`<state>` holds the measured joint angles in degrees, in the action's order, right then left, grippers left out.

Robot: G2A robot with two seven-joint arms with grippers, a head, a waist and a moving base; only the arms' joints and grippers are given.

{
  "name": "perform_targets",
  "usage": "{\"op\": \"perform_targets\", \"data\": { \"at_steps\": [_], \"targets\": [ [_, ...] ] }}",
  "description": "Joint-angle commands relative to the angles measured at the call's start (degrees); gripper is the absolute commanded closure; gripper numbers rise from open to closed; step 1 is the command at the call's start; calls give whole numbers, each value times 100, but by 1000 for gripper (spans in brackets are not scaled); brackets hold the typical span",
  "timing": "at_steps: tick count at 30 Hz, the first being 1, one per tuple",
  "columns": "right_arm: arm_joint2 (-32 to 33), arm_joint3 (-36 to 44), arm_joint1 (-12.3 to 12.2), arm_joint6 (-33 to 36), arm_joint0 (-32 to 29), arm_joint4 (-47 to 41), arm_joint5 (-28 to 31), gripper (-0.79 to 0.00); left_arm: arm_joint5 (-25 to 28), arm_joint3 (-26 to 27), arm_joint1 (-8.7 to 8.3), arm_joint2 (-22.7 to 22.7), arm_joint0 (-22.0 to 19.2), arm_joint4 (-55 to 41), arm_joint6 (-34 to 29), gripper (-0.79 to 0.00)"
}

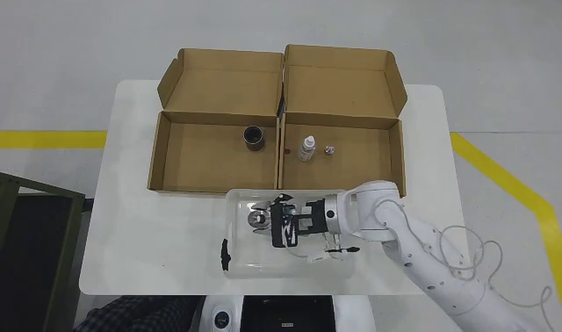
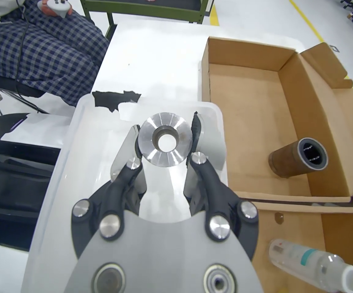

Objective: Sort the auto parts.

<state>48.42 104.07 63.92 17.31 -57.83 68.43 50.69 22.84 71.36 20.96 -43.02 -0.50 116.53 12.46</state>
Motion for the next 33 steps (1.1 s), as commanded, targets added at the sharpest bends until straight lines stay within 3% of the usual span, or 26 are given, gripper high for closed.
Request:
{"op": "perform_targets", "data": {
  "at_steps": [1, 20, 33],
  "targets": [
    [56, 61, 1, -116, -2, -73, -51, 0, 0, 0, 0, 0, 0, 0, 0, -785],
    [794, 581, -34, -1557, -230, 307, -654, 0, 0, 0, 0, 0, 0, 0, 0, -785],
    [1124, 725, -73, -1768, -416, 331, -657, 0, 0, 0, 0, 0, 0, 0, 0, -785]
  ]
}}
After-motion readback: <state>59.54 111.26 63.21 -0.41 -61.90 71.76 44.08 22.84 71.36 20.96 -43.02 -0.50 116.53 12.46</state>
